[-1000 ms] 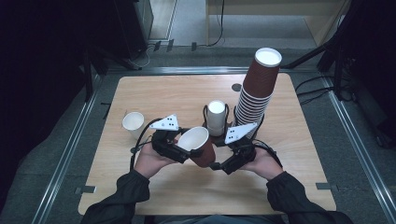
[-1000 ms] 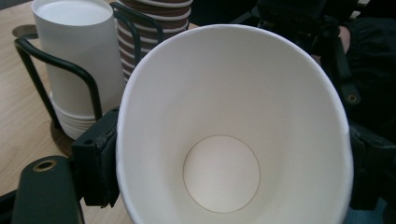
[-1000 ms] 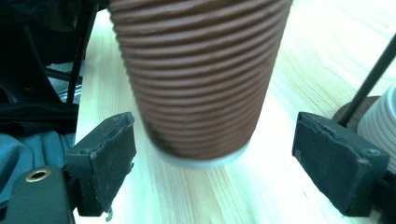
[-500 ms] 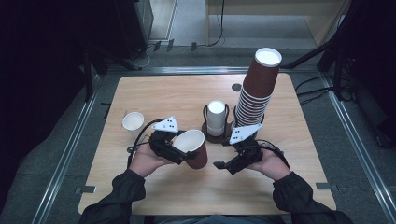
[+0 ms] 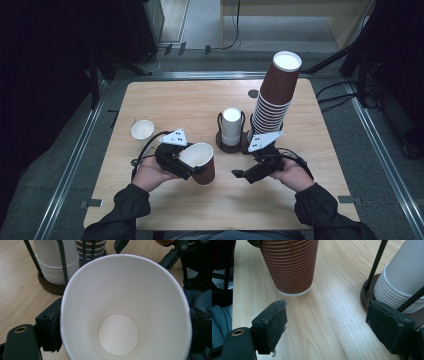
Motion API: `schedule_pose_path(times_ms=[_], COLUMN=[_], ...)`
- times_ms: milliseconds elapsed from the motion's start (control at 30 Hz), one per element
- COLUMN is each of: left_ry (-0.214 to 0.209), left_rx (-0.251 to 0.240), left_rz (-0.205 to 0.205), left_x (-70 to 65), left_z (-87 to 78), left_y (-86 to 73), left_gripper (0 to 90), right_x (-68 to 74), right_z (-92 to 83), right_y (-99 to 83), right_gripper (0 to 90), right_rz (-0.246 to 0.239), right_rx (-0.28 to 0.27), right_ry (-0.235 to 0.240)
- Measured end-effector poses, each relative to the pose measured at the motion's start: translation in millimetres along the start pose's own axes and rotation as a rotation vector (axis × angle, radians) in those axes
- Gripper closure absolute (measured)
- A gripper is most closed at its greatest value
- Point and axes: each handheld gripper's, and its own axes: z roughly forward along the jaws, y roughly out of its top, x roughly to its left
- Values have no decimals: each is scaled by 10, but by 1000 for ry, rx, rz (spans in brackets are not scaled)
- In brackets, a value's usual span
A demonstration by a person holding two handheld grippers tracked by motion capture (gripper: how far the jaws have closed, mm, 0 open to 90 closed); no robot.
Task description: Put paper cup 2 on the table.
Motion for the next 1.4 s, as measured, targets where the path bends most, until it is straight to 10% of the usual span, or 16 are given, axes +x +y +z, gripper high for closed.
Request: schedule_pose_path(times_ms=[1400], left_ry=[171], left_rx=[25], left_rz=[-126], left_x=[417], left_z=[-673], left_y=[-694], left_gripper=[102], right_x=[-35], right_z=[139], right_y=[24], right_gripper=[215], right_rz=[-49], right_rx=[-1], right_ry=[6])
